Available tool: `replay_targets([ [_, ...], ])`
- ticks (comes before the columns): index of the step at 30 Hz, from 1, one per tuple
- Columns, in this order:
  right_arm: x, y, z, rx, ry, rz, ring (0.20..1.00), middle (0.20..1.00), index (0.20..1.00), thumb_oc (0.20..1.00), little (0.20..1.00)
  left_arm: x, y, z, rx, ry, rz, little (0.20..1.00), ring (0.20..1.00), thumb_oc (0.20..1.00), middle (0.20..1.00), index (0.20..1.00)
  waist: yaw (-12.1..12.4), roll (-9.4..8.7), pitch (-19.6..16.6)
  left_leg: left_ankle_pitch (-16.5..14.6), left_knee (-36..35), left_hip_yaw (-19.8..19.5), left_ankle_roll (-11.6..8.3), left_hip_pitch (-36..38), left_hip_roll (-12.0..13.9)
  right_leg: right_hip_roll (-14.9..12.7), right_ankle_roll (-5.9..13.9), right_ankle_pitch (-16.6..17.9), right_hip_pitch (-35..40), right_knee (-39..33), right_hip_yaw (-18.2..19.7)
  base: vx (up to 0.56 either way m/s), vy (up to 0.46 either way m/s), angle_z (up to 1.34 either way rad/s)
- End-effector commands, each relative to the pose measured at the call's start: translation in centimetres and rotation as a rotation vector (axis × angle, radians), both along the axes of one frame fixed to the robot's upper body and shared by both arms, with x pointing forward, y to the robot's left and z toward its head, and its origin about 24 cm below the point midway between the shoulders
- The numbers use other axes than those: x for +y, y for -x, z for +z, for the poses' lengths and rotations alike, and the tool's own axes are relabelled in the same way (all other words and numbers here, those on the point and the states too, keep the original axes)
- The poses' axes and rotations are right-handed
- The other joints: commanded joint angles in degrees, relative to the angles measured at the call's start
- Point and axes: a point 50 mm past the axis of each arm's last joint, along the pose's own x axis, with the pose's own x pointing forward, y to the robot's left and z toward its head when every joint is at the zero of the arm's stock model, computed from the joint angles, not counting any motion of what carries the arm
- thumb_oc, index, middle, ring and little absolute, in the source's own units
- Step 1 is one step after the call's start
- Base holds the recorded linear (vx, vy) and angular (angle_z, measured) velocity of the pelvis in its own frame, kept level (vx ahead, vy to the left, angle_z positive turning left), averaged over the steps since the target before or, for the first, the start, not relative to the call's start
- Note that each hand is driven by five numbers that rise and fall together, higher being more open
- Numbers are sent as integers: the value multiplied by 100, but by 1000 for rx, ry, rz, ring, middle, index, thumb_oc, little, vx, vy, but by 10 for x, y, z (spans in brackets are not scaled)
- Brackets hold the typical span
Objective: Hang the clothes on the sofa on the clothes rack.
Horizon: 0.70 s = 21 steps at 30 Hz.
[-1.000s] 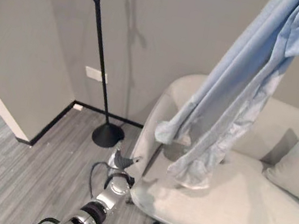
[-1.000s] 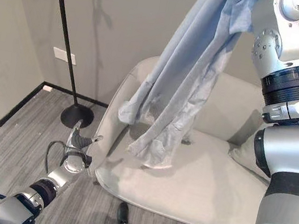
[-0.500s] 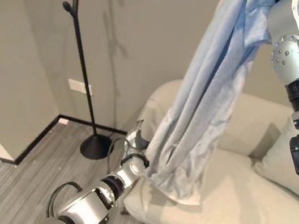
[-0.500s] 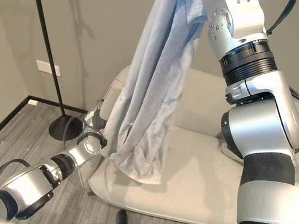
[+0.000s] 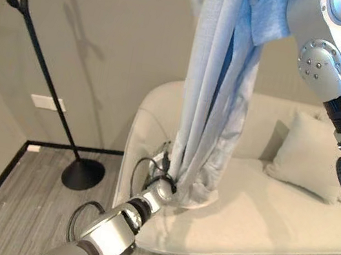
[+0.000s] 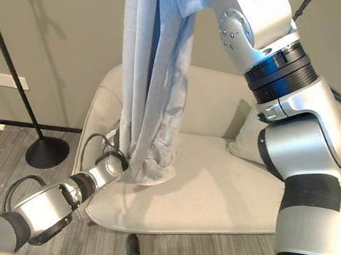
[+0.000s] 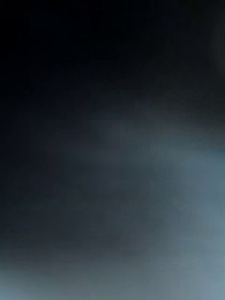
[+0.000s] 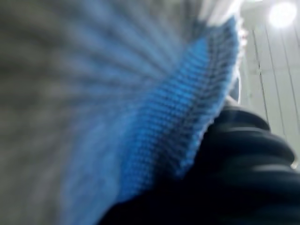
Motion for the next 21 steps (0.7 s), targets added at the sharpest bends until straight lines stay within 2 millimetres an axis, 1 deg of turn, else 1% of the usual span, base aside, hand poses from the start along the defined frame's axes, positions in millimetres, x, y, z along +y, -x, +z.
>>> replay_targets([
  [1, -15, 14, 44, -115, -93, -42, 200, 200, 200, 200, 200, -2, -8, 9, -8, 30, 34, 1000, 1000, 1000, 1000, 1000, 68, 70, -345, -279, 21, -508, -228, -164, 145, -146, 607, 372, -287, 185, 222, 7, 5, -28],
  [3, -3, 15, 41, -104, -77, -4, 200, 200, 200, 200, 200, -7, -12, 15, -5, 86, 44, 1000, 1000, 1000, 1000, 1000, -66, 126, -374, -290, 21, -428, -228, -126, 150, -105, 603, 381, -279, 203, 327, 19, 10, -21],
  [7, 12, 13, 37, -72, -67, 25, 200, 200, 200, 200, 200, -16, -15, 19, 14, 191, 73, 1000, 1000, 1000, 1000, 1000, -175, 186, -400, -299, 21, -345, -226, -105, 152, -68, 600, 404, -278, 218, 409, 17, 10, -21],
  [8, 16, 12, 37, -57, -74, 27, 200, 200, 200, 200, 200, -20, -16, 20, 25, 240, 86, 1000, 1000, 1000, 1000, 1000, -206, 206, -413, -299, 21, -333, -223, -98, 147, -62, 599, 407, -270, 227, 425, 10, 10, -15],
  [9, 16, 12, 37, -57, -73, 27, 200, 200, 200, 200, 200, -20, -16, 20, 25, 241, 87, 1000, 1000, 1000, 1000, 1000, -209, 209, -413, -300, 21, -333, -223, -99, 147, -61, 599, 407, -271, 227, 425, 9, 11, -7],
  [10, 18, 11, 37, -42, -88, 29, 200, 200, 200, 200, 200, -27, -17, 22, 28, 285, 85, 1000, 1000, 1000, 1000, 1000, -226, 220, -422, -304, 21, -330, -212, -103, 145, -57, 599, 405, -262, 229, 447, 3, 3, -4],
  [11, 19, 11, 38, -43, -88, 29, 200, 200, 200, 200, 200, -27, -17, 23, 28, 285, 86, 1000, 1000, 1000, 1000, 1000, -228, 221, -421, -304, 21, -330, -212, -103, 145, -57, 599, 405, -262, 229, 447, 0, 0, 0],
  [12, 19, 10, 37, -34, -92, 26, 200, 200, 200, 200, 200, -31, -17, 23, 32, 303, 79, 548, 548, 548, 548, 548, -230, 227, -422, -308, 21, -331, -208, -100, 145, -57, 600, 408, -256, 229, 450, 0, 0, 0],
  [13, 19, 8, 37, -26, -96, 17, 200, 200, 200, 200, 200, -34, -17, 24, 32, 322, 71, 200, 200, 200, 200, 200, -230, 229, -421, -305, 21, -331, -203, -102, 137, -57, 599, 408, -251, 228, 460, 0, 0, 0],
  [16, 18, 5, 36, -14, -102, 0, 200, 200, 200, 200, 200, -42, -18, 30, 10, 343, 44, 200, 200, 200, 200, 200, -219, 239, -412, -301, 21, -331, -188, -111, 123, -59, 605, 416, -248, 231, 467, -6, 3, 1],
  [20, 13, 2, 33, -6, -108, -17, 200, 200, 200, 200, 200, -41, -18, 30, 10, 409, 70, 200, 200, 200, 200, 200, -194, 240, -392, -299, 21, -337, -172, -109, 107, -56, 620, 424, -254, 231, 475, 0, 0, 0],
  [21, 8, 1, 32, -4, -113, -24, 200, 200, 200, 200, 200, -39, -18, 30, 4, 440, 85, 200, 200, 200, 200, 200, -171, 244, -373, -295, 21, -344, -161, -103, 100, -57, 621, 421, -250, 229, 475, 0, 0, 0],
])
